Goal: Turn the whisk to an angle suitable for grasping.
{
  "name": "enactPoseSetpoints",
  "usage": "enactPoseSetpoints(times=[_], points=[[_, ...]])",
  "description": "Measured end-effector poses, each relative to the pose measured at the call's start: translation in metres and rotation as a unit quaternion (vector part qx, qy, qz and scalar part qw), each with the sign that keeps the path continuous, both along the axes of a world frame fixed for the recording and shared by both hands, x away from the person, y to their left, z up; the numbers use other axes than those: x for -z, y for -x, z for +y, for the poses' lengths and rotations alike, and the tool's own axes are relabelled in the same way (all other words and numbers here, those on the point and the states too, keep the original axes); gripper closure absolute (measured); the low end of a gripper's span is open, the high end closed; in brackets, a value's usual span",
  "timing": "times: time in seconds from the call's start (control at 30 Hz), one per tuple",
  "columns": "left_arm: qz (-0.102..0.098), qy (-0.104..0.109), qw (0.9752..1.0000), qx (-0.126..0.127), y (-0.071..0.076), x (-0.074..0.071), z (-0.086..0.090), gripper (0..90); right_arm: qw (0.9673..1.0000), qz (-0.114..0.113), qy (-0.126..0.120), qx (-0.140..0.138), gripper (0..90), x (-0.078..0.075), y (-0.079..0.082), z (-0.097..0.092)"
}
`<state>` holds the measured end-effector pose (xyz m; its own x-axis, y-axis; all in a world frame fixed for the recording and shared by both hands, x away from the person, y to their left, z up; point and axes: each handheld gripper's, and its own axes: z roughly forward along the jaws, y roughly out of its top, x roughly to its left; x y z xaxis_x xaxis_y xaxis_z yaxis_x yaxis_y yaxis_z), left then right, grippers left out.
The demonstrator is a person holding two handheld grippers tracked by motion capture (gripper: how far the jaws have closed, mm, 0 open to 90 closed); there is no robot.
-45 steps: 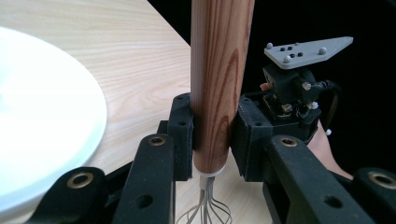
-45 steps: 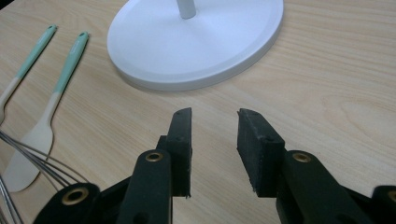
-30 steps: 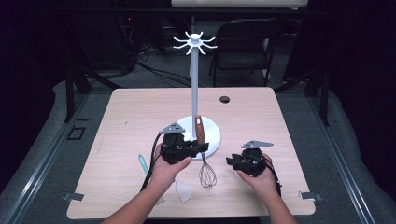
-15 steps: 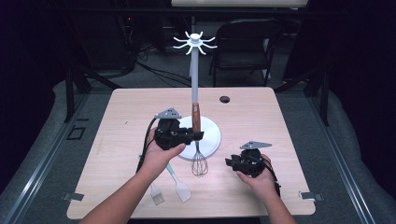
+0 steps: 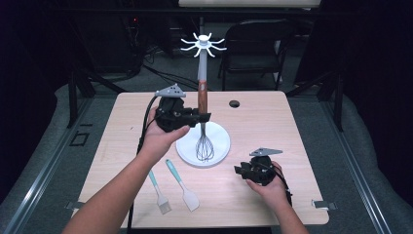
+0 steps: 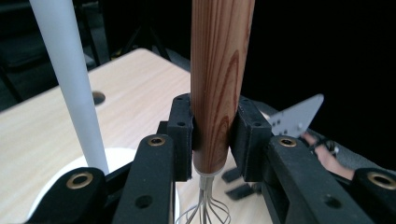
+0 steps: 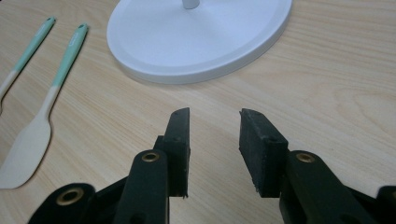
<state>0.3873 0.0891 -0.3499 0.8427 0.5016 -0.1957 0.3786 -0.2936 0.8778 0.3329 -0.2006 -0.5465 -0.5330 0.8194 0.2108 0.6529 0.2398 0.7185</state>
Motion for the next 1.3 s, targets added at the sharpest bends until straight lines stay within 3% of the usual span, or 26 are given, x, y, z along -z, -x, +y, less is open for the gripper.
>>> enactPoseSetpoints(times=[0.13,0.17,0.73,1.07,1.1,1.3], points=[[-0.009,0.009,0.9999,0.002,-0.007,-0.016,-0.004,71.6,1.0000,0.003,0.008,-0.003,63.8,-0.001,0.000,-0.001],[-0.011,0.010,0.9999,0.003,-0.008,-0.019,-0.006,71.6,1.0000,0.001,-0.003,-0.002,63.8,0.000,0.000,0.000],[-0.026,0.007,0.9996,-0.010,-0.023,-0.045,-0.026,71.6,1.0000,0.000,0.002,0.001,63.7,0.001,0.002,-0.003],[-0.021,0.004,0.9990,-0.038,-0.032,-0.043,-0.028,71.6,1.0000,0.001,0.009,0.002,63.6,0.001,0.004,-0.006],[-0.021,0.004,0.9990,-0.038,-0.032,-0.043,-0.028,71.6,1.0000,-0.001,0.000,0.002,63.6,0.002,0.004,-0.005],[-0.016,0.008,0.9988,-0.046,-0.035,-0.037,-0.018,71.6,1.0000,-0.002,0.000,0.001,63.6,0.003,0.003,-0.005]])
